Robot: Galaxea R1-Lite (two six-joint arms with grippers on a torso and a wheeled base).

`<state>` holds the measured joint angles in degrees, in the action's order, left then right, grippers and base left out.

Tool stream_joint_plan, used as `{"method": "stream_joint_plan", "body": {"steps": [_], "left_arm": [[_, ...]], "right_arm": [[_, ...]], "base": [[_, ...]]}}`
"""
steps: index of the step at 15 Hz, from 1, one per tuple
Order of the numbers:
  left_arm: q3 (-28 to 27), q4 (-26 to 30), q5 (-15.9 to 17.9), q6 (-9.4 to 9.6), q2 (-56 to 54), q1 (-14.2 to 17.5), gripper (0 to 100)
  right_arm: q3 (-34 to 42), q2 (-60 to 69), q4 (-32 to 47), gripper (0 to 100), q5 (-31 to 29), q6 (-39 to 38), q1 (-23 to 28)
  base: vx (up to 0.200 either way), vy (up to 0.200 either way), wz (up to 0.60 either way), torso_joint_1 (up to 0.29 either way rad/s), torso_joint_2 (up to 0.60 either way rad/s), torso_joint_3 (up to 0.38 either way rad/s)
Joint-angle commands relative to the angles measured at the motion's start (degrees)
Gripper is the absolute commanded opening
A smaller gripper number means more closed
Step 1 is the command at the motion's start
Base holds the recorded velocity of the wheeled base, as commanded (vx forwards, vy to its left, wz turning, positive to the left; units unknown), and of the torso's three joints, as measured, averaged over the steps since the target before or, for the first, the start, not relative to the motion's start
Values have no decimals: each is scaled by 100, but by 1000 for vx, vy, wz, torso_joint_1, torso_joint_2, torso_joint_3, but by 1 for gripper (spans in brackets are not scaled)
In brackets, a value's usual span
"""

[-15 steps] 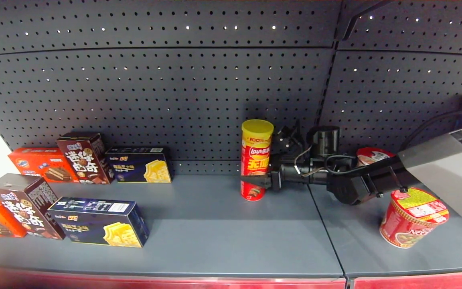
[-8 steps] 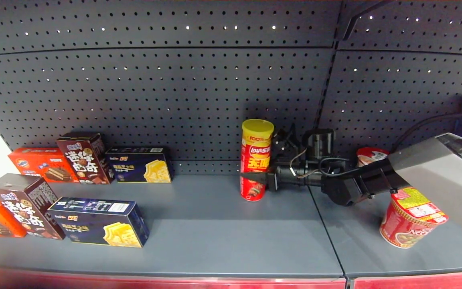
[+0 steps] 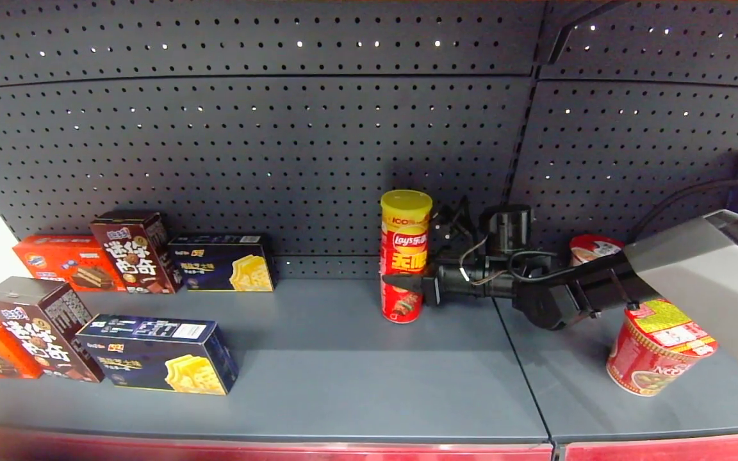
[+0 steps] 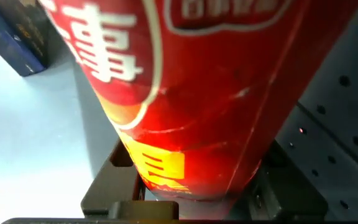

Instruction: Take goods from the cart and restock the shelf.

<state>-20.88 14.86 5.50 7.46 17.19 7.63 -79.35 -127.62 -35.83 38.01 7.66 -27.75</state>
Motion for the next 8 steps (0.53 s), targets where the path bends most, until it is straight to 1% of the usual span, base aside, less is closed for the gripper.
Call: {"method": "stream_joint_plan", "body": {"steps": [1, 3, 6, 8], "left_arm": [[-21, 158, 4, 1, -225, 2, 0], [-30, 281, 4, 10, -365, 2, 0], [-56, 272, -5, 1, -392, 2, 0], [-83, 272, -5, 10, -392, 10, 0]], "right_arm": [[183, 335, 6, 0, -31, -10, -55], [526, 686, 6, 0, -31, -10, -64], [930, 1143, 6, 0, -31, -10, -64], [1352, 1662, 6, 0, -31, -18, -126]], "base": [[0, 0, 0, 0, 0, 0], [0, 0, 0, 0, 0, 0], [0, 0, 0, 0, 0, 0], [0, 0, 0, 0, 0, 0]]}}
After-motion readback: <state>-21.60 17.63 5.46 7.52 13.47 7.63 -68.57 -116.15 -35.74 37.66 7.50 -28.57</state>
